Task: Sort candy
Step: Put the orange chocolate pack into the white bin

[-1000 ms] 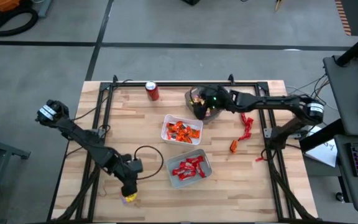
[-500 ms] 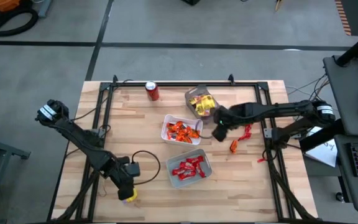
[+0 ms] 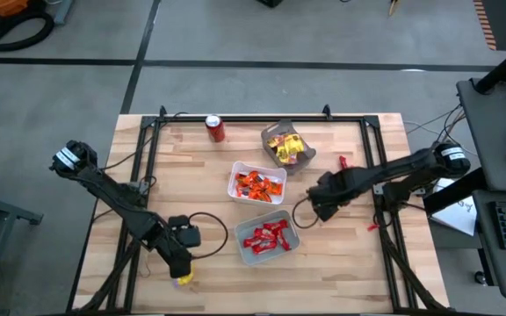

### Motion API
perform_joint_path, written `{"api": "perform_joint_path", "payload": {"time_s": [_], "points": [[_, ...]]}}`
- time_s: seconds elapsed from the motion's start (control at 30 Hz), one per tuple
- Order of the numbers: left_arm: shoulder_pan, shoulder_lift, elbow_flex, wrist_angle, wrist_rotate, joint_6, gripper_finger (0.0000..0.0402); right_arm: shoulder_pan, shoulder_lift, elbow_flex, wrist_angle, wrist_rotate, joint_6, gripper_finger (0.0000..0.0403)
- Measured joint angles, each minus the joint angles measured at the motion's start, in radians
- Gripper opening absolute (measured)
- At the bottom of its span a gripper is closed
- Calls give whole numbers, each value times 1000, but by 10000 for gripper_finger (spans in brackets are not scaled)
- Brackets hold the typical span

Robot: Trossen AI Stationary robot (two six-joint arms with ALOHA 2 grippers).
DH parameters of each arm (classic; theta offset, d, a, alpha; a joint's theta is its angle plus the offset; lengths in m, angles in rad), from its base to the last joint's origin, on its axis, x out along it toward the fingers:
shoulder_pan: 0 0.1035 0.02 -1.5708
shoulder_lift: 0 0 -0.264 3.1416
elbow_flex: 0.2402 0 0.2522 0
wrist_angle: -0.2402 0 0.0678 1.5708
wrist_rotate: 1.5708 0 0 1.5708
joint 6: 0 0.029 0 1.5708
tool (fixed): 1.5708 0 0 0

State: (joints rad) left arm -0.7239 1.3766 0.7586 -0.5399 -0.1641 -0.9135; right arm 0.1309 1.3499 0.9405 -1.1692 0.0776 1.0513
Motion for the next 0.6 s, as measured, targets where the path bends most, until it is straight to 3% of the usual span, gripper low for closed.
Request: {"api": "perform_joint_path", "payload": {"time_s": [0.27, 0.6], "points": [[47, -1, 0, 1, -37, 130, 186, 121, -1, -43, 108, 9, 199, 190], [164, -1, 0, 10, -65, 372, 186, 163, 10, -163, 223, 145, 422, 192]]}}
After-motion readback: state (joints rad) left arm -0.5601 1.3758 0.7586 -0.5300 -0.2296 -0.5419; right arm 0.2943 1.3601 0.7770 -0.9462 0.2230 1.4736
